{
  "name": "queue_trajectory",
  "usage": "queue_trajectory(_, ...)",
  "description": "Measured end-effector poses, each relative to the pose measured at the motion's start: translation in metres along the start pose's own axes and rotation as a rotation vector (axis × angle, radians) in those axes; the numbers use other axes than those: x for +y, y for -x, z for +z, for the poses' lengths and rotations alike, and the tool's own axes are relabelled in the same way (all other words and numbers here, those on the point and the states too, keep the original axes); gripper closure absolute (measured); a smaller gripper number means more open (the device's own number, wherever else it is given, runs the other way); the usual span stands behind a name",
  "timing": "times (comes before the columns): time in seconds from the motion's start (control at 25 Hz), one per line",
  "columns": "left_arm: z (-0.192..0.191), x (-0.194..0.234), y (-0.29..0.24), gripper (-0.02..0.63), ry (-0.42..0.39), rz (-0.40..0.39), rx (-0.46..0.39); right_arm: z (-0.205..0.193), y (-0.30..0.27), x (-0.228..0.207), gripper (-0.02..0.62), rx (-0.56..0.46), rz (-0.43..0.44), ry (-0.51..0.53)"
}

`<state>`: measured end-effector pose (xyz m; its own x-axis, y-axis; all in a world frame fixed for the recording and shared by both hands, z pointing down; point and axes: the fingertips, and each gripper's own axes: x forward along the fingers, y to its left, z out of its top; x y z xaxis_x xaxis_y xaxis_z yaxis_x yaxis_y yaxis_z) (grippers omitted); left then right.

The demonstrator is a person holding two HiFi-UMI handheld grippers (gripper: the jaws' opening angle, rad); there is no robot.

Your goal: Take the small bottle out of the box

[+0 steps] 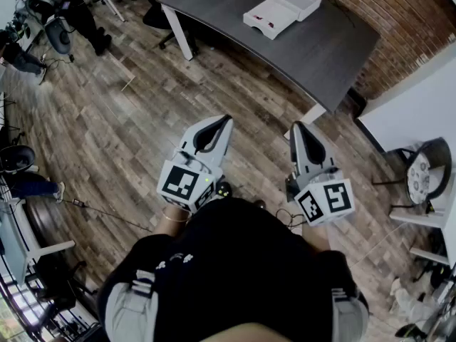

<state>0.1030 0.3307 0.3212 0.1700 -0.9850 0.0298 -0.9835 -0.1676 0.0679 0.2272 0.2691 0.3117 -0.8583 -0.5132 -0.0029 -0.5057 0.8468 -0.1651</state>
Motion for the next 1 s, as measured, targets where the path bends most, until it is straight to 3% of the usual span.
queue_trajectory(0.56, -0.009, 0.005, -0.009, 0.601, 0.032, -0.039, 0.014, -0.003, 0.0, -0.005, 0.597, -0.008, -0.039, -0.057)
queue_trajectory(1.0, -0.005, 0.021, -0.02, 0.601, 0.034, -0.091, -0.006, -0.004, -0.004, -0.016, 0.595, 0.006, -0.143, -0.028)
